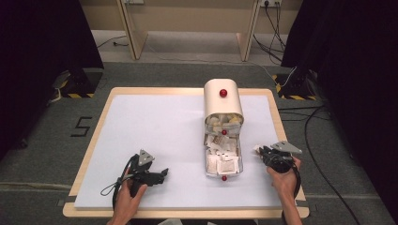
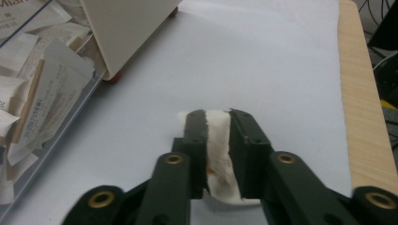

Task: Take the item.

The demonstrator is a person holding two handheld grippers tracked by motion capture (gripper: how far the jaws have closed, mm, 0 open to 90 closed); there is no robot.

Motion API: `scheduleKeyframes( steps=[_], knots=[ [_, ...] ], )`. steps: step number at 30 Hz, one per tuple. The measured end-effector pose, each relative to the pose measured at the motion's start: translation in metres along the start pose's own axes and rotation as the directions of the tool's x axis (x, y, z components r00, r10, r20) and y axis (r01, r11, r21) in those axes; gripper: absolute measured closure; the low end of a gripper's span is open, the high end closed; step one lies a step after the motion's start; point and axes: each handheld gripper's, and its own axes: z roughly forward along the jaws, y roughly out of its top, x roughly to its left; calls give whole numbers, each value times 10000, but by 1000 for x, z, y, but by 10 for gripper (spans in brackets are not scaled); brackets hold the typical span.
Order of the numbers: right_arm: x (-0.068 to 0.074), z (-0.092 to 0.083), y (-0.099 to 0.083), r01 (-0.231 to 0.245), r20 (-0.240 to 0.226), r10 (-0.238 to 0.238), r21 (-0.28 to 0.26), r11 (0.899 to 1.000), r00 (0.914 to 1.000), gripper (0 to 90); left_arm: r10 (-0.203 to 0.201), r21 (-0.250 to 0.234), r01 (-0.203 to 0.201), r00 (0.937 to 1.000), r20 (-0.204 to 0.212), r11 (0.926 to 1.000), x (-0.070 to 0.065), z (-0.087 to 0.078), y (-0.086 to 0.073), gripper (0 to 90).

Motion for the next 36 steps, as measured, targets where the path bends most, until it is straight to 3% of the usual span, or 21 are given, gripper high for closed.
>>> scheduleKeyframes(
  steps=[2,11,24,36],
  knots=[
    [-1,-1,1,-255,47,256,-80,9996,9997,666,-1,3,1,10000,3,10000,0,0,0,121],
    [-7,-11,1,-1105,26,1108,-479,9927,9938,516,-5,-4,5,10000,1,10000,0,0,0,121],
    [2,-13,4,-1377,-349,1362,-471,9894,9901,393,-2,-4,2,10000,0,10000,0,0,0,121],
    [6,-21,3,-1550,-589,1517,-555,9864,9867,340,-3,-6,3,10000,0,10000,0,0,0,121]
  ],
)
